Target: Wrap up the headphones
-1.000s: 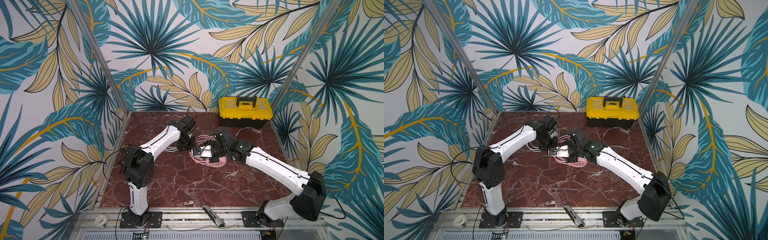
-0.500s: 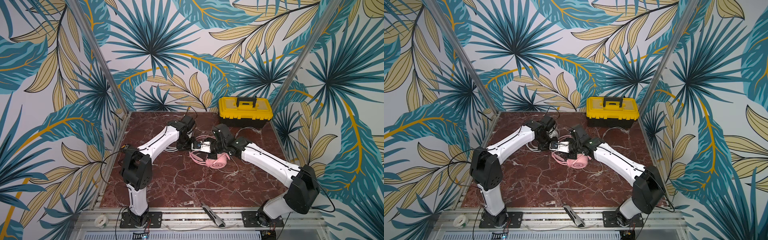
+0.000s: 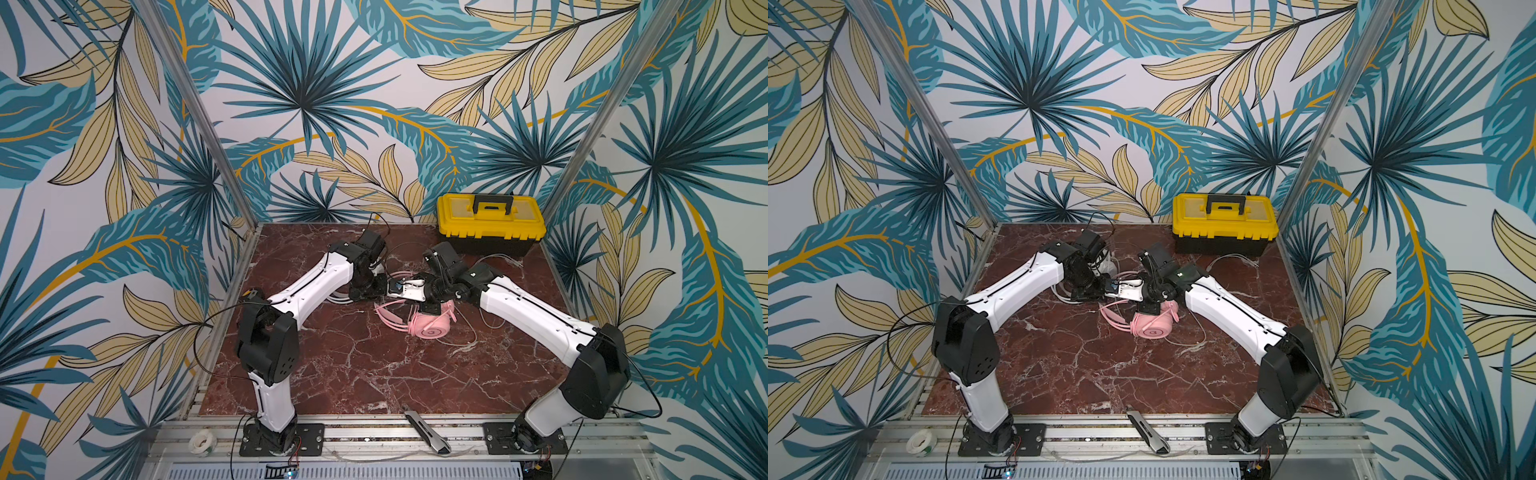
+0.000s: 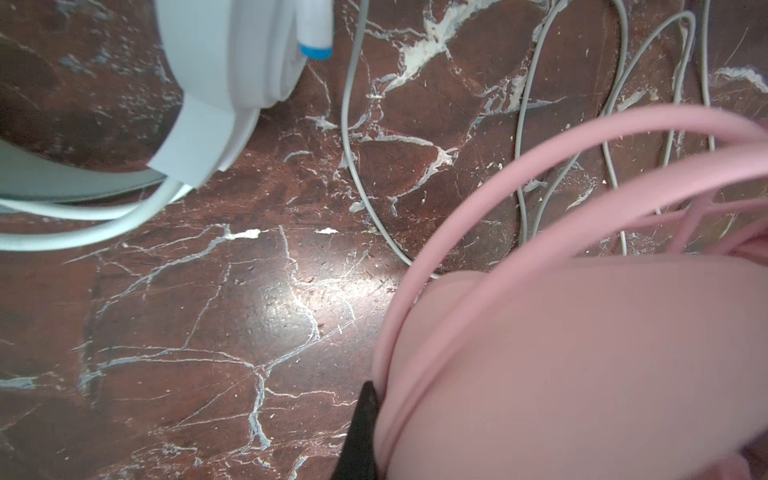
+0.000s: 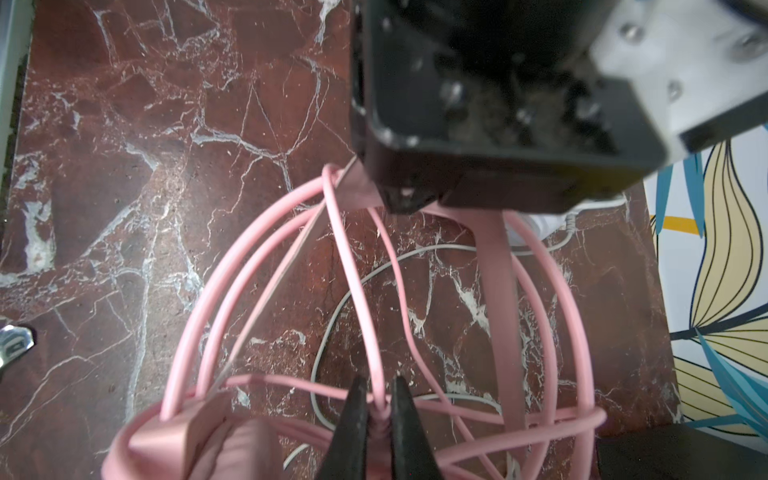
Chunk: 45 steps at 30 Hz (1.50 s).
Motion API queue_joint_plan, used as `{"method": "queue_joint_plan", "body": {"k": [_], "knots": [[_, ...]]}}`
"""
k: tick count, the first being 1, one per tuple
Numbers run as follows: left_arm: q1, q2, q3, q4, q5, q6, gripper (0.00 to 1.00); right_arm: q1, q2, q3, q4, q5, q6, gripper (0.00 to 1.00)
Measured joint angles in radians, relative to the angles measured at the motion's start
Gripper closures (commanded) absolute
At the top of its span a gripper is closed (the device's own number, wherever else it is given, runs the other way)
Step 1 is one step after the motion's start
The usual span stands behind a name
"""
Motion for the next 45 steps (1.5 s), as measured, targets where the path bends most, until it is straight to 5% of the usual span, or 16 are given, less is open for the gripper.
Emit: {"method": "queue_joint_plan", "body": {"k": [7, 19, 33, 45], "knots": [[0.006, -0.01, -0.015, 0.0, 0.005, -0.002, 1.0, 0.0, 0.003, 0.003, -0.014, 0.014, 0.004, 0.8], [0.02, -0.01, -0.051, -0.01, 0.008, -0.007, 1.0, -0.006, 0.003, 0.006, -0.006, -0.017, 0.051, 0.59], [0.057, -0.149, -0.236, -0.008, -0.039, -0.025, 1.0, -0.01, -0.217, -0.131, 0.222, -0.028, 0.317, 0.01], [0.146, -0.38, -0.487, -0.058, -0.114, -0.022, 1.0, -0.03, -0.349, -0.248, 0.358, 0.139, 0.544, 0.0]]}}
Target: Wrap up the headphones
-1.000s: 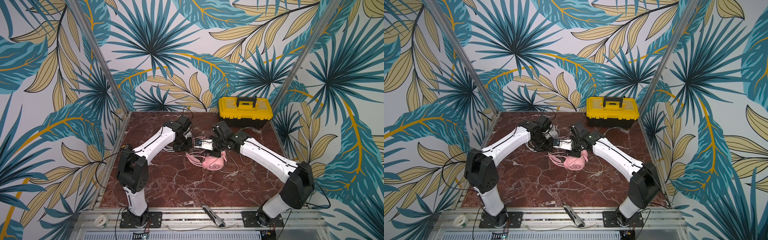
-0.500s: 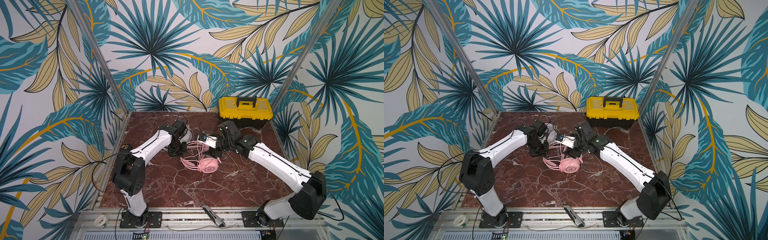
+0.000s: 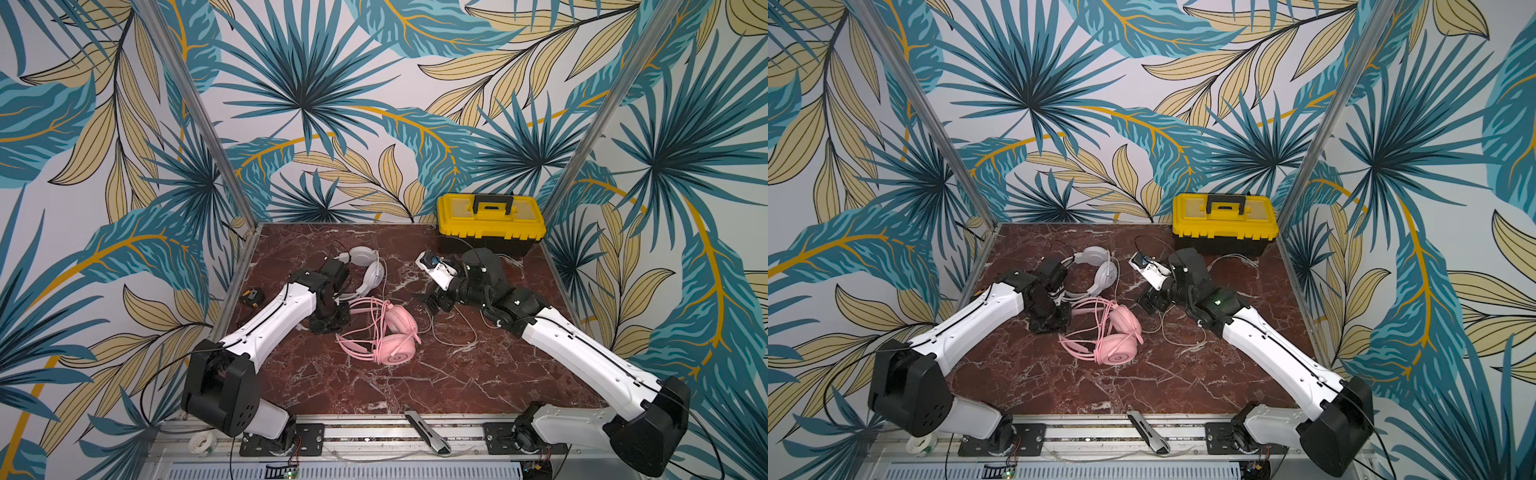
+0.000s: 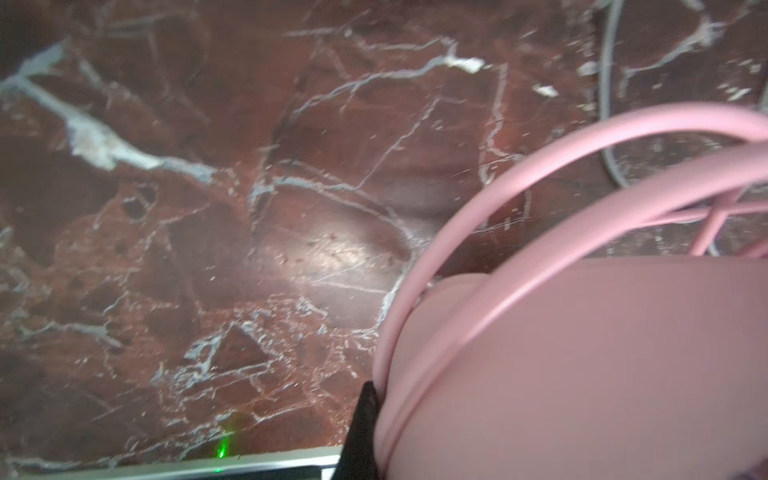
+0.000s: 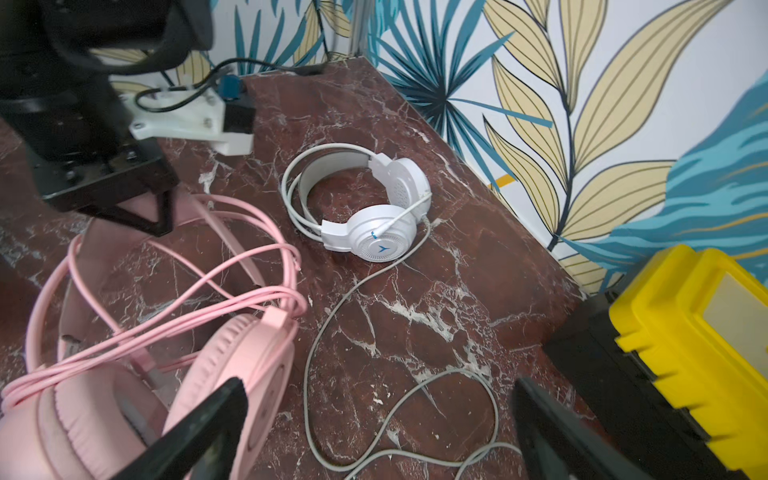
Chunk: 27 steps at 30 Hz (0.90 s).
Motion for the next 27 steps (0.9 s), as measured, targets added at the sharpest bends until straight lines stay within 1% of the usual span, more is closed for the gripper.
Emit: {"method": "queue_joint_plan", "body": {"k": [5, 9, 14, 17, 20, 24, 27], "knots": [[0.083, -0.034, -0.05, -0.017, -0.043, 0.027, 1.0, -0.013, -0.005, -0.013, 0.015, 0.037, 0.104, 0.0], [0.125, -0.032, -0.076, -0.008, -0.092, 0.053, 1.0, -0.018, -0.006, -0.042, 0.018, 0.084, 0.212, 0.0], [0.179, -0.021, -0.113, 0.012, -0.117, 0.072, 1.0, -0.027, -0.012, -0.107, 0.036, 0.127, 0.337, 0.0], [0.208, 0.009, -0.117, 0.035, -0.12, 0.084, 1.0, -0.028, -0.026, -0.18, 0.063, 0.149, 0.397, 0.0], [0.218, 0.061, -0.115, 0.061, -0.129, 0.095, 1.0, -0.029, -0.041, -0.235, 0.092, 0.162, 0.443, 0.0], [0.222, 0.135, -0.115, 0.083, -0.13, 0.113, 1.0, -0.029, -0.058, -0.264, 0.122, 0.172, 0.48, 0.0], [0.226, 0.163, -0.111, 0.089, -0.132, 0.124, 0.99, -0.029, -0.067, -0.27, 0.143, 0.175, 0.497, 0.0]]}}
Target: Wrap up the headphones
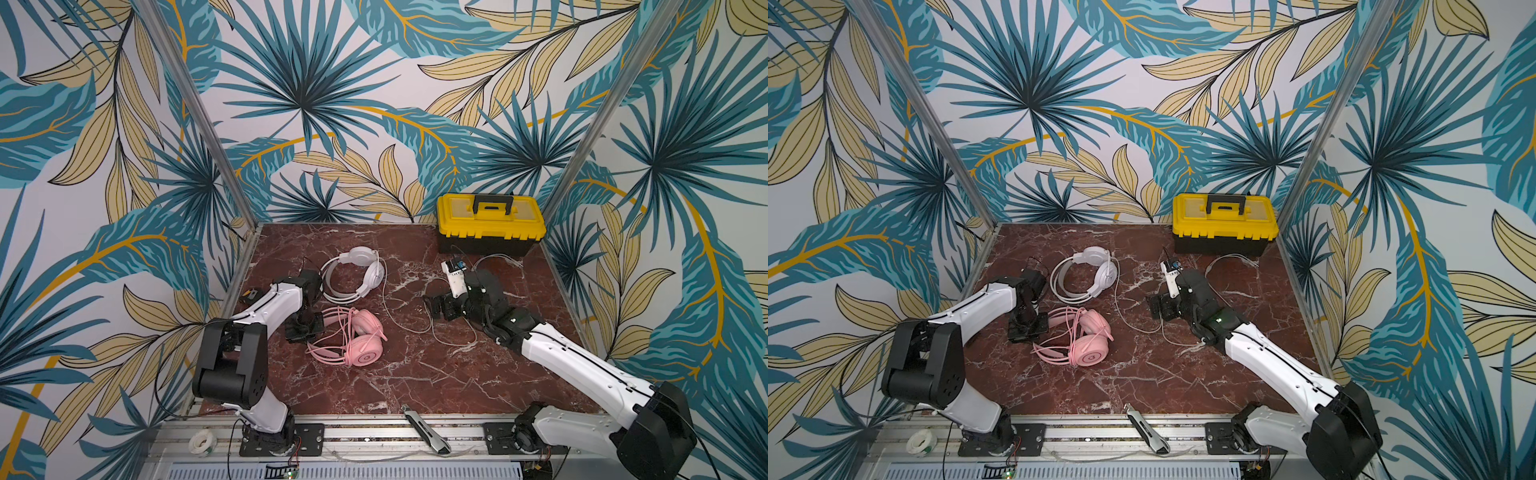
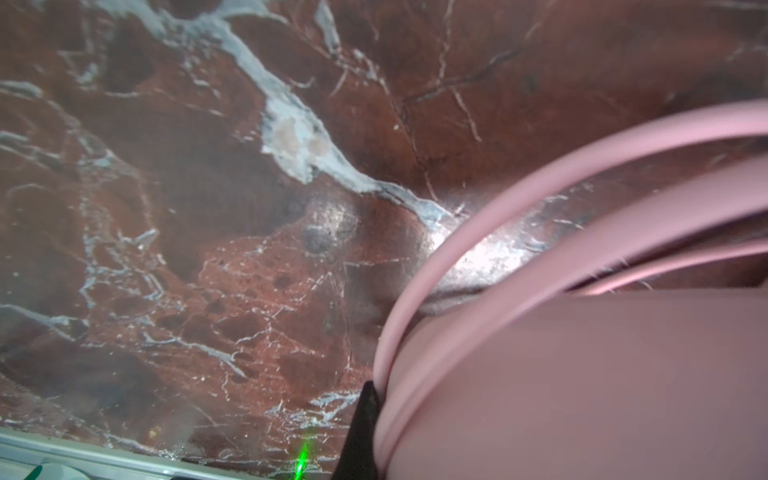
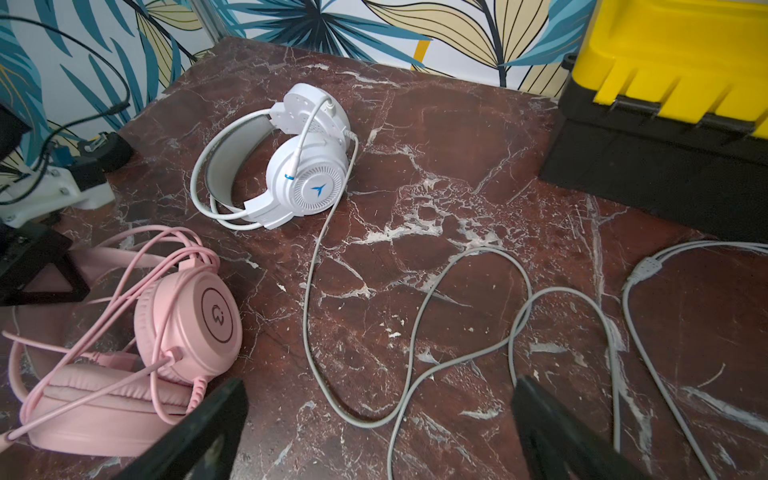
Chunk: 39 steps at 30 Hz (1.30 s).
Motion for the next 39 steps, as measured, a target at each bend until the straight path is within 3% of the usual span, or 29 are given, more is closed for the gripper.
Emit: {"method": "queue_joint_plan", "body": {"k": [13, 22, 39], "knots": [[0.008, 0.103, 0.033, 0.008, -0.032, 0.051, 0.87, 0.0, -0.008, -0.019, 0.047, -0.001, 0.011, 0.0], [0.023, 0.152, 0.071, -0.011, -0.074, 0.068, 0.67, 0.0, -0.008, -0.022, 0.056, -0.01, 0.011, 0.0], [0.027, 0.101, 0.124, -0.055, -0.077, 0.062, 0.16, 0.0, -0.008, -0.031, 0.097, -0.013, 0.003, 0.0]]}}
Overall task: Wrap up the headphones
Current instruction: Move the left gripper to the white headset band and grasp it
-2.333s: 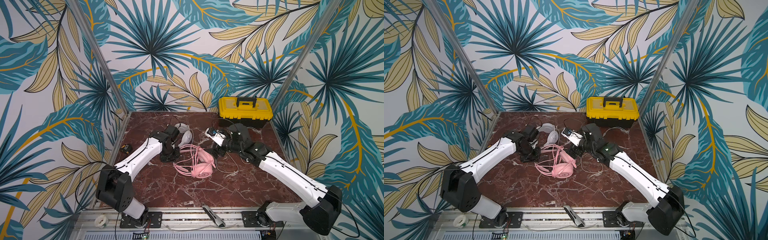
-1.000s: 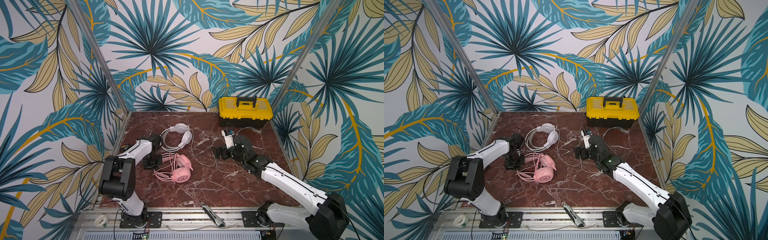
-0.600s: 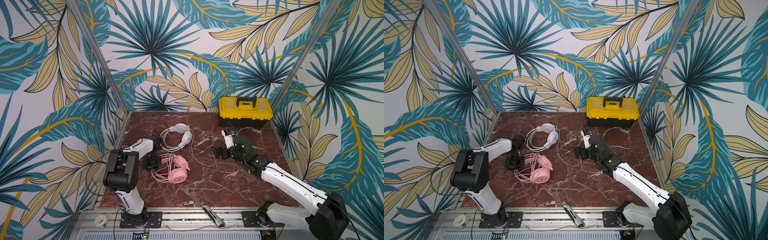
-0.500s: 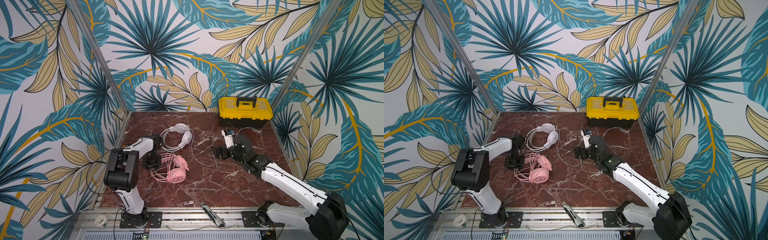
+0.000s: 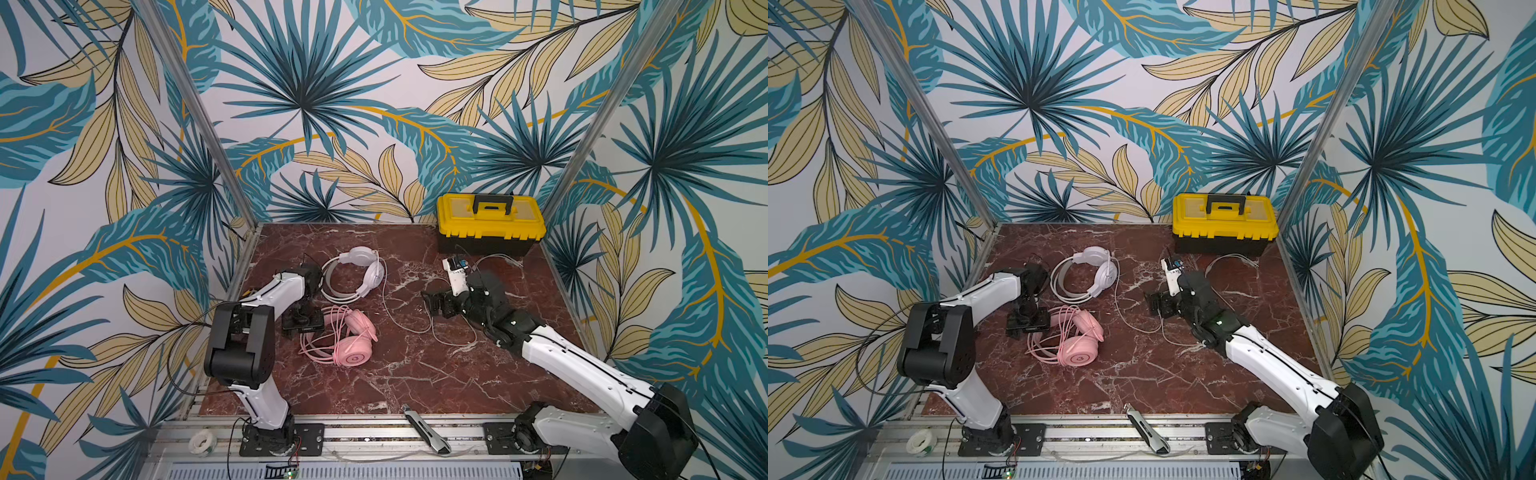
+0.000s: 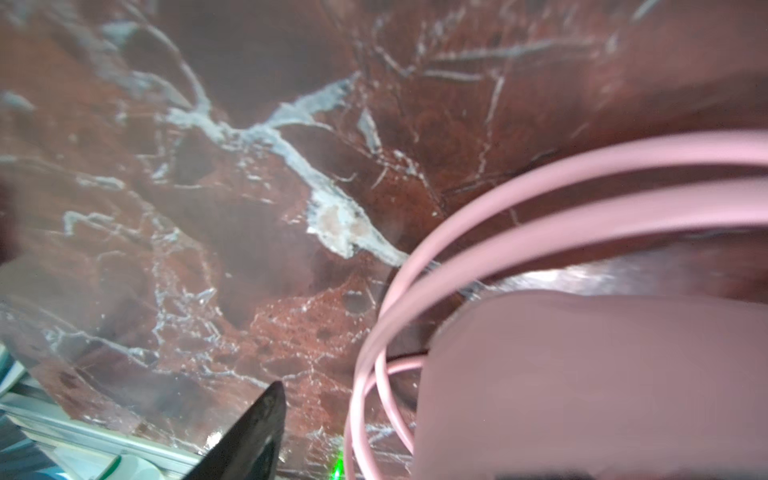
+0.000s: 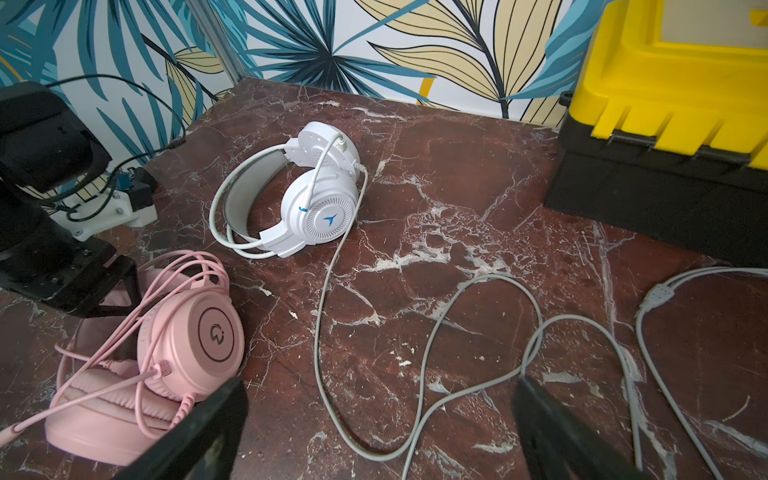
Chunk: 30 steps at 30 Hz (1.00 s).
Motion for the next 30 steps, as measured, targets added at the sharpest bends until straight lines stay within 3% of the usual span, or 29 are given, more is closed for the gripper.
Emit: {"method": "queue_joint_plan", "body": {"k": [8, 14, 20, 30], "knots": [[0.0, -0.077, 0.136, -0.055, 0.014, -0.019, 0.06, 0.0, -0.024, -0.038, 0.029, 0.01, -0.004, 0.0], [0.0, -0.06, 0.325, -0.069, 0.096, -0.043, 0.01, 0.0, -0.03, -0.038, 0.055, 0.019, -0.003, 0.0], [0.0, 0.085, 0.518, -0.049, 0.175, -0.052, 0.0, 0.0, -0.019, -0.038, 0.07, 0.019, 0.007, 0.0], [0.002, 0.333, 0.555, -0.021, 0.201, -0.081, 0.0, 0.0, -0.019, -0.038, 0.07, 0.02, 0.008, 0.0]]}}
